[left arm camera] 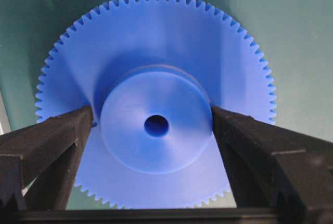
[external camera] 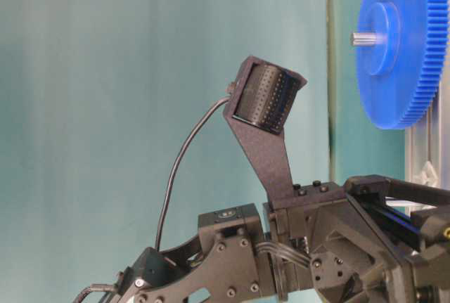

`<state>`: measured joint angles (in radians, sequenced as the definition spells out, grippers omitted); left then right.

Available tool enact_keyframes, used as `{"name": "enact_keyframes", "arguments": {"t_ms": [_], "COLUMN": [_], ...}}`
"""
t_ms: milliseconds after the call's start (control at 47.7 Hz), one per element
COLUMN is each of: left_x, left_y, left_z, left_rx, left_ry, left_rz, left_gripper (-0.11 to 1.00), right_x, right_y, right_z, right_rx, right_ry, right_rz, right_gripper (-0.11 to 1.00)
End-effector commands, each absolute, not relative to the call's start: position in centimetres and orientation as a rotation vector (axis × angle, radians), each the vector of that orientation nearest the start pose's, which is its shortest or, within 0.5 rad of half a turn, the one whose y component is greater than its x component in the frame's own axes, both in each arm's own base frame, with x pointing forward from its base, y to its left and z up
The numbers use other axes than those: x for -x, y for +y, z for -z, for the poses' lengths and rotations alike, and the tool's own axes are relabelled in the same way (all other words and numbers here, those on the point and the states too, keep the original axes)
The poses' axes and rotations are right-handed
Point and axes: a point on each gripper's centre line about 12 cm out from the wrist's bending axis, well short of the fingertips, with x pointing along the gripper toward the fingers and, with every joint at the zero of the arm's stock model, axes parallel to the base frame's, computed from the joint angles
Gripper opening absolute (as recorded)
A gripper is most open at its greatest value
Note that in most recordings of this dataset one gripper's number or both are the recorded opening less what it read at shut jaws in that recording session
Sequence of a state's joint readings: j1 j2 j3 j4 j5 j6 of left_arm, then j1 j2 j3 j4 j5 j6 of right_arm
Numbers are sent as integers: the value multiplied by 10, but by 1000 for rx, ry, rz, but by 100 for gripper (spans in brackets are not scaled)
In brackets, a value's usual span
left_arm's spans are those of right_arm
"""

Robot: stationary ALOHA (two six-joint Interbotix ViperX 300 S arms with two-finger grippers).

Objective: Insert the small gear onto the shaft.
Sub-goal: 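Lower the left gripper and close it on the small gear's hub, then lift the small blue gear off the table with the left gripper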

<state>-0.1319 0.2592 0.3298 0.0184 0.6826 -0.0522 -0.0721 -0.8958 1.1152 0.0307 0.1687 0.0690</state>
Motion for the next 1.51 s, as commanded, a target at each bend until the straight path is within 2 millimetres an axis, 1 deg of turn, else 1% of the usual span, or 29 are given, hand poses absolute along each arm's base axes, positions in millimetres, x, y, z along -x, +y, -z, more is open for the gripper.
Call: {"name": "enact_keyframes", "arguments": {"t_ms": [0, 293, 419, 482, 545, 566, 607, 1257, 1320, 1487], "left_x": [-419, -415, -413, -412, -412, -411, -411, -412, -413, -416], "left_y": [-53, -52, -53, -53, -52, -52, -52, -53, -53, -54], "left_z": [-131, -123, -122, -120, -120, -120, -120, -124, -125, -137], "left_rx": [-57, -55, -58, -60, -61, -60, -60, -65, -64, -63], "left_ry": [1243, 1264, 1270, 1276, 1279, 1283, 1281, 1272, 1267, 1233], "left_rz": [79, 75, 77, 78, 79, 78, 78, 82, 82, 85], "left_gripper": [92, 92, 90, 87, 77, 73, 69, 69, 69, 69], "right_x": [-206, -206, -206, -206, -206, -206, -206, -206, -206, -206], "right_y": [-15, -15, -15, -15, -15, -15, -15, -15, -14, -15], "right_z": [-255, -254, -254, -254, -254, -254, -254, -254, -253, -253], "right_rx": [-123, -125, -125, -125, -125, -125, -124, -125, -127, -125], "right_ry": [370, 371, 373, 373, 373, 371, 373, 376, 376, 378], "right_rz": [88, 88, 88, 88, 88, 88, 88, 88, 88, 88], "right_gripper": [3, 3, 3, 3, 3, 3, 3, 3, 3, 3]}}
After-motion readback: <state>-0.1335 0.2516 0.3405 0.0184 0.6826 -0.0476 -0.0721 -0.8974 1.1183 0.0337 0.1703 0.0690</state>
